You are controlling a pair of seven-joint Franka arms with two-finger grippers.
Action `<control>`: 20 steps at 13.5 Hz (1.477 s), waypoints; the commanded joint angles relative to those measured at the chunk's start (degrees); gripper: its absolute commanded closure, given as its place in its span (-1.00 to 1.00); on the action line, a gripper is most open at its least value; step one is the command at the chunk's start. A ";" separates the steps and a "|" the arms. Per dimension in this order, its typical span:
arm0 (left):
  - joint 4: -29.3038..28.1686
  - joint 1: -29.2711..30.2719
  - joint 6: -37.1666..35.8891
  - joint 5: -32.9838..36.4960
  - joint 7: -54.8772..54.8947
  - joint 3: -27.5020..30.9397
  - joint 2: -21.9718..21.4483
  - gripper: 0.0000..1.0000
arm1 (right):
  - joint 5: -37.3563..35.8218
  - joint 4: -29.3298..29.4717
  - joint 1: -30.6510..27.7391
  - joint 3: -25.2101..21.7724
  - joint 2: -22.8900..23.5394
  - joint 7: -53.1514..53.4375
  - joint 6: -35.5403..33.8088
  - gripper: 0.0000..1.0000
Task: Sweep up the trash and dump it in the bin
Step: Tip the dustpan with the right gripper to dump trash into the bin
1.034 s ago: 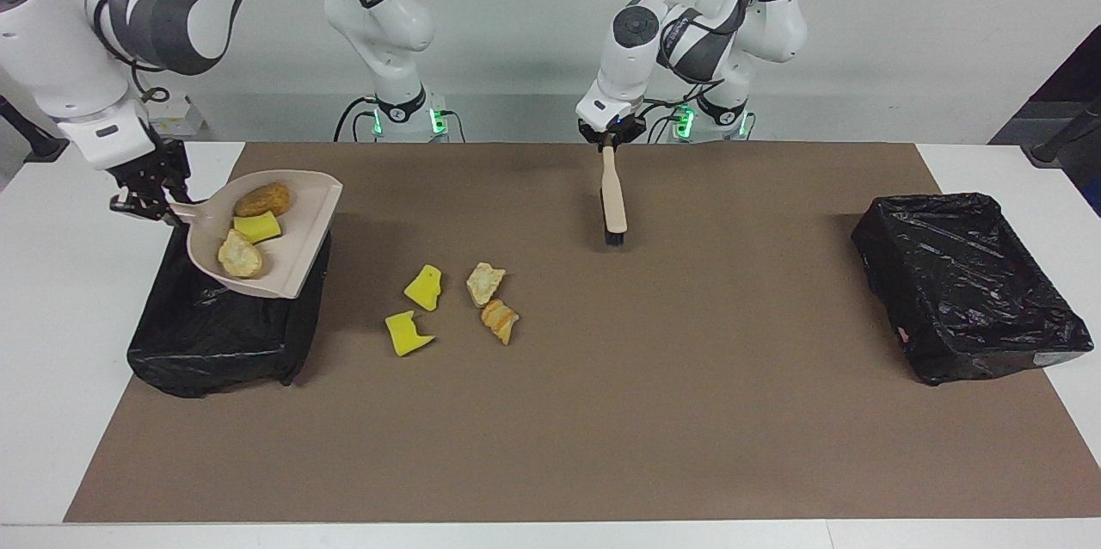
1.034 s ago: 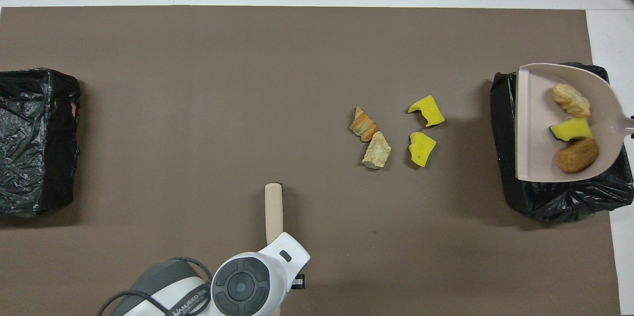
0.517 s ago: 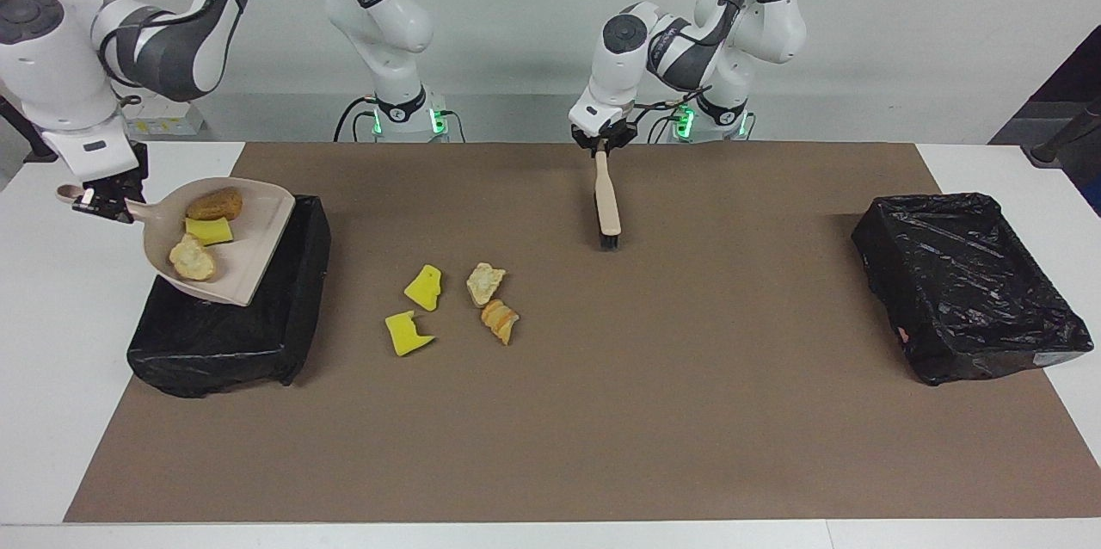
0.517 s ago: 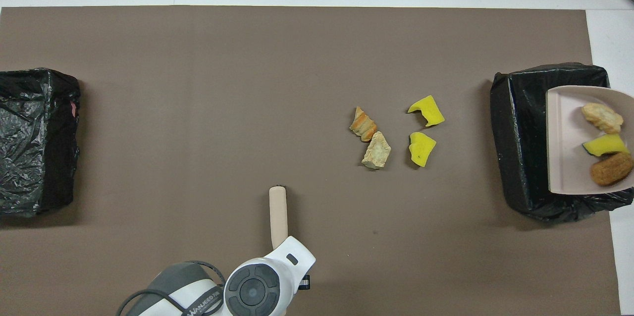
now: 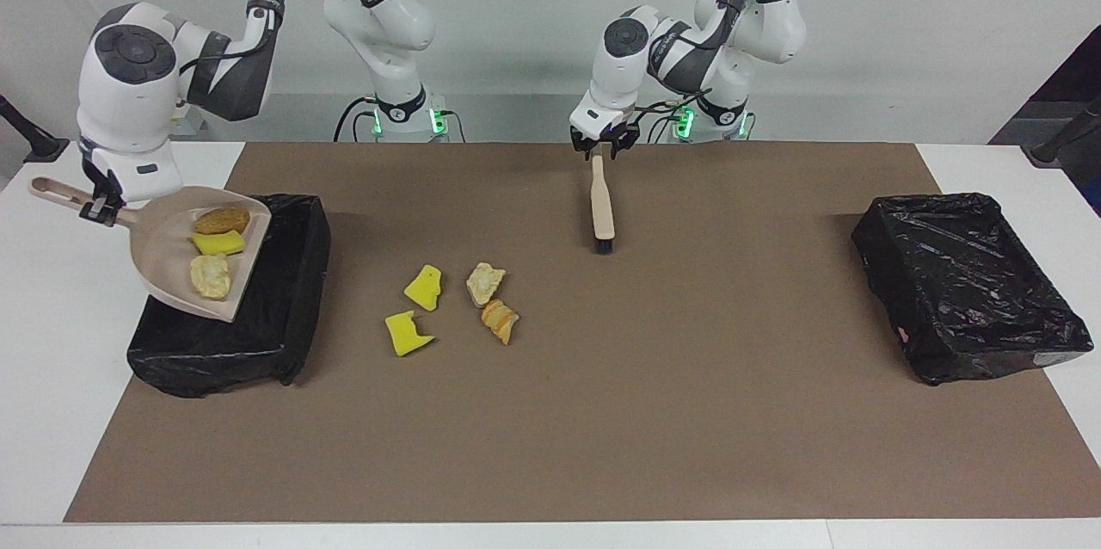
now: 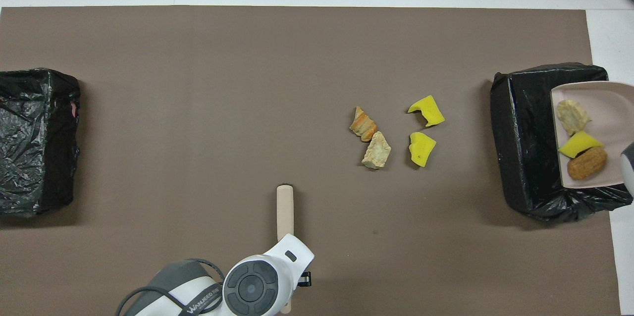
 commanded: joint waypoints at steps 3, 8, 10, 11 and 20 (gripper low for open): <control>3.76 5.84 -2.46 0.12 -0.14 0.66 -0.02 -1.00 | -6.48 -3.13 0.05 0.19 -1.89 5.10 1.99 1.00; 13.07 21.47 -8.06 1.26 8.19 0.84 -0.29 -1.00 | -14.74 -3.13 2.07 0.28 -1.98 6.77 2.34 1.00; 15.63 26.32 -12.30 4.24 13.46 0.84 -0.29 -1.00 | -16.06 -2.87 3.30 0.28 -1.98 6.77 1.91 1.00; 15.64 29.04 -12.40 5.04 17.58 1.01 -0.37 -1.00 | -16.16 -2.25 4.17 0.28 -1.89 6.77 1.04 1.00; 33.80 47.78 -27.58 8.56 41.00 1.28 3.48 -1.00 | 2.28 7.50 11.46 1.34 1.36 16.84 -3.45 1.00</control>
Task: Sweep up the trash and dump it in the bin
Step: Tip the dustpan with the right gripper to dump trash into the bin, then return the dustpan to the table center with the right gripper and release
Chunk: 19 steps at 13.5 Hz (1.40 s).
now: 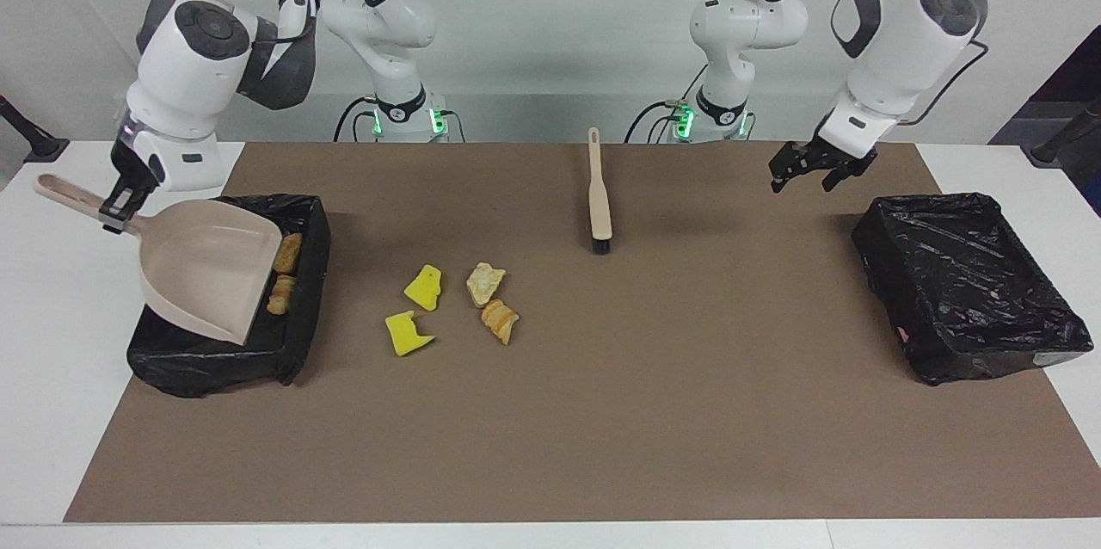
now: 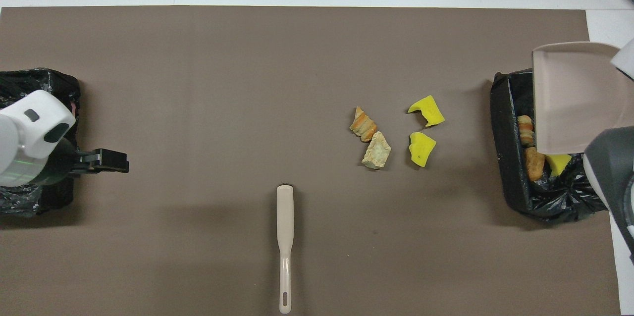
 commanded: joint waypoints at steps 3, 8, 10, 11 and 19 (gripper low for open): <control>15.28 1.50 -9.74 4.58 1.05 -0.72 5.28 -1.00 | 11.59 3.47 7.79 0.54 2.38 20.65 -3.21 1.00; 25.49 2.11 -15.44 4.58 0.87 -0.72 5.81 -1.00 | 22.67 11.45 19.83 0.37 10.62 53.35 -10.07 1.00; 27.97 2.02 -16.70 4.32 1.13 -0.81 7.48 -1.00 | 27.07 15.14 23.18 0.54 14.23 65.92 -11.65 1.00; 27.97 2.02 -16.87 4.75 1.74 -0.72 7.39 -1.00 | 28.31 16.81 25.63 0.54 15.99 71.37 -12.01 1.00; 25.25 1.23 -16.18 4.58 1.49 -1.16 6.43 -1.00 | 33.06 38.00 40.06 0.63 36.99 106.74 -11.31 1.00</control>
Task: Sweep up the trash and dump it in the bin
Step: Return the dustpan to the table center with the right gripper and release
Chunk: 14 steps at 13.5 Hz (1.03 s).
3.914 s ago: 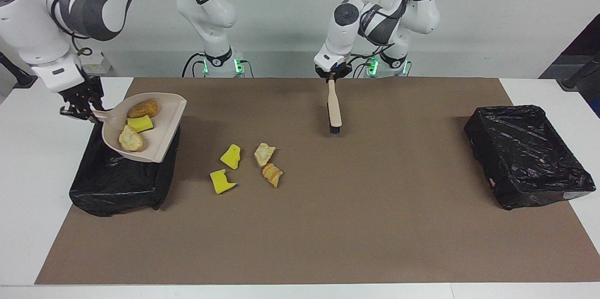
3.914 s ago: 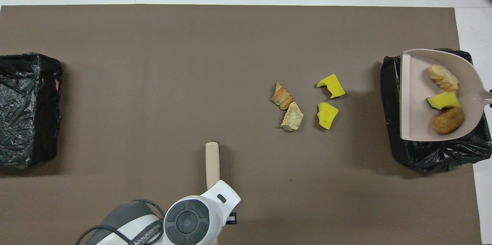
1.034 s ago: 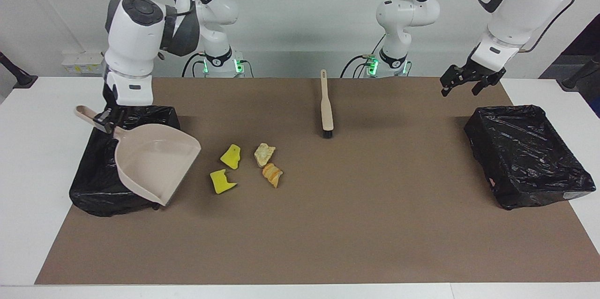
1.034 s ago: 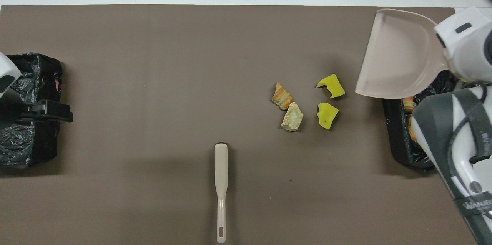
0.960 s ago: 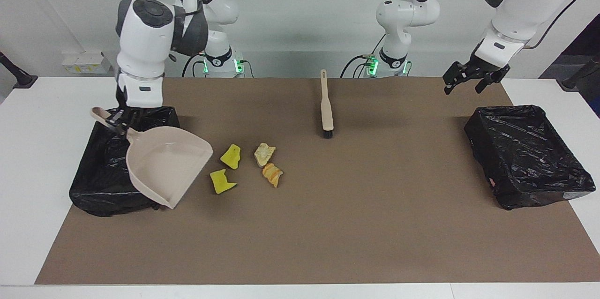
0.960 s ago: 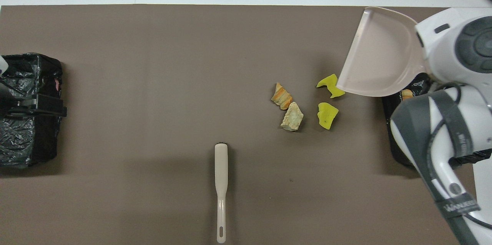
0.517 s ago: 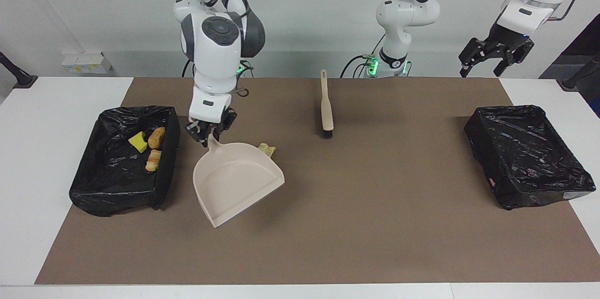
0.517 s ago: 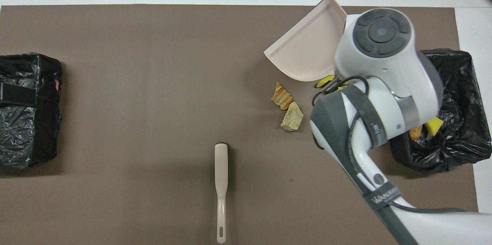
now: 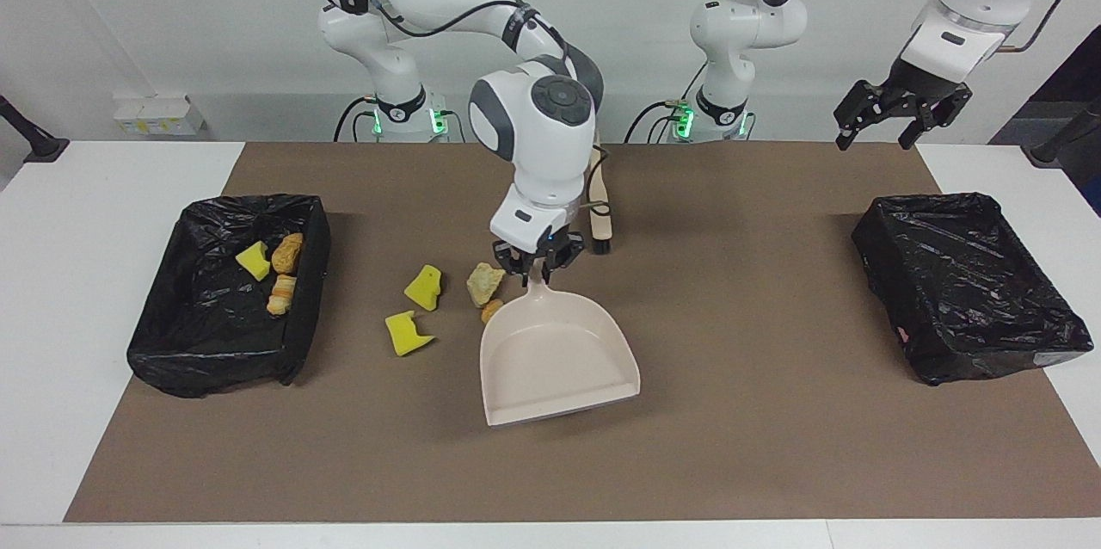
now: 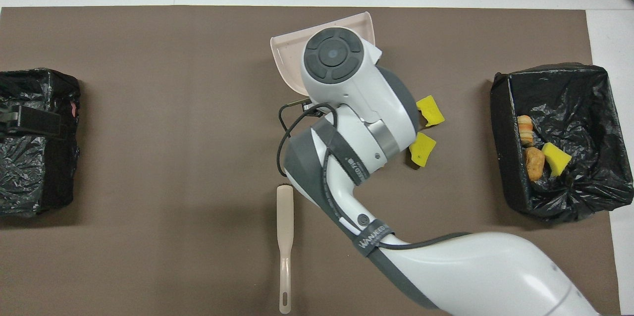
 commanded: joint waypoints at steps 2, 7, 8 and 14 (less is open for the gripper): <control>-0.28 -0.16 0.77 0.91 0.03 -0.07 -0.31 -1.00 | 3.23 10.77 1.92 0.78 9.24 8.62 -1.02 1.00; -0.28 -0.16 1.04 0.91 0.11 -0.07 -0.31 -1.00 | 4.91 11.23 2.71 4.57 12.24 15.67 0.82 1.00; -0.28 -0.16 1.04 0.91 0.11 -0.07 -0.31 -1.00 | 5.00 11.32 2.71 4.57 12.33 15.85 1.69 1.00; -0.28 -0.16 0.95 0.91 0.11 -0.16 -0.31 -1.00 | 5.88 10.88 2.18 5.19 12.25 16.20 3.28 0.17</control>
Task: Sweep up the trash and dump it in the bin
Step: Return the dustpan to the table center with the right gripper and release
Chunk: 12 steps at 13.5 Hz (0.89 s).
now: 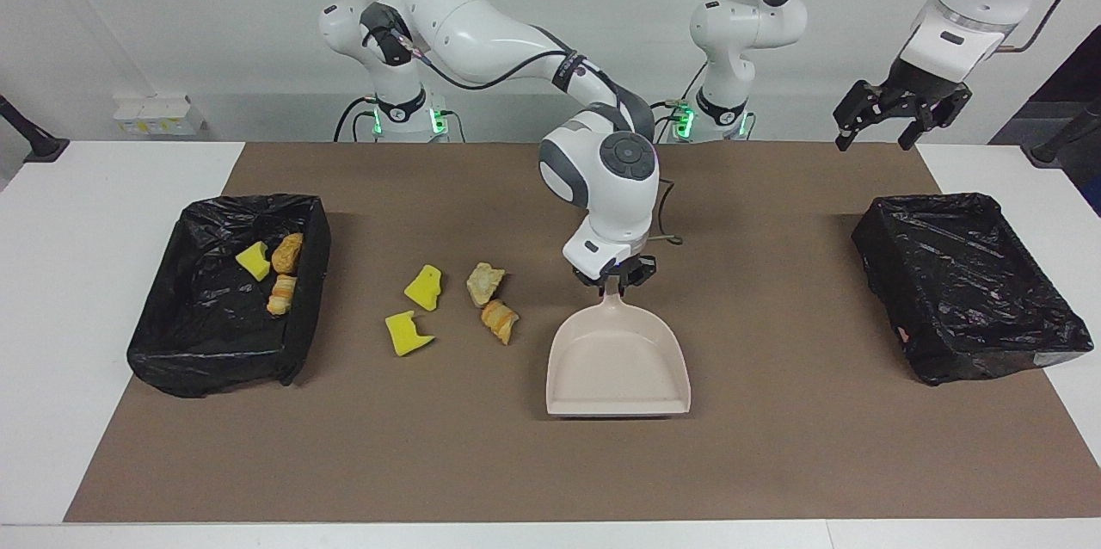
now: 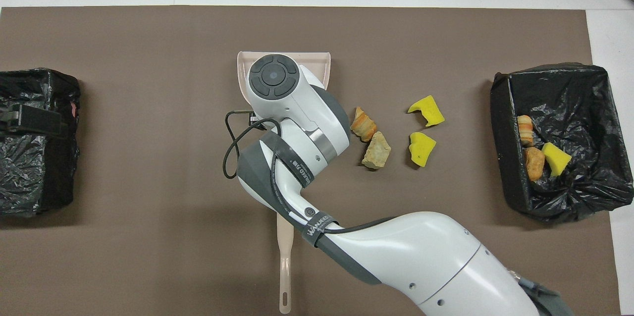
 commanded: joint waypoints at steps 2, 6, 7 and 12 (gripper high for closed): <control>-0.29 -0.16 0.56 0.91 0.12 -0.05 -0.31 -1.00 | 1.04 1.68 -0.77 0.85 0.57 0.96 0.25 -0.09; -0.29 -0.16 0.56 0.91 0.12 -0.05 -0.31 -1.00 | 1.48 0.89 -2.34 0.85 -2.76 1.49 0.52 -0.55; -0.29 -0.16 0.56 0.91 0.12 -0.05 -0.31 -1.00 | 1.65 0.37 -2.53 0.77 -4.68 1.58 0.26 -0.70; -0.29 -0.16 0.56 0.91 0.12 -0.05 -0.31 -1.00 | 4.01 -15.70 -3.15 0.94 -20.85 -0.53 -0.19 -1.00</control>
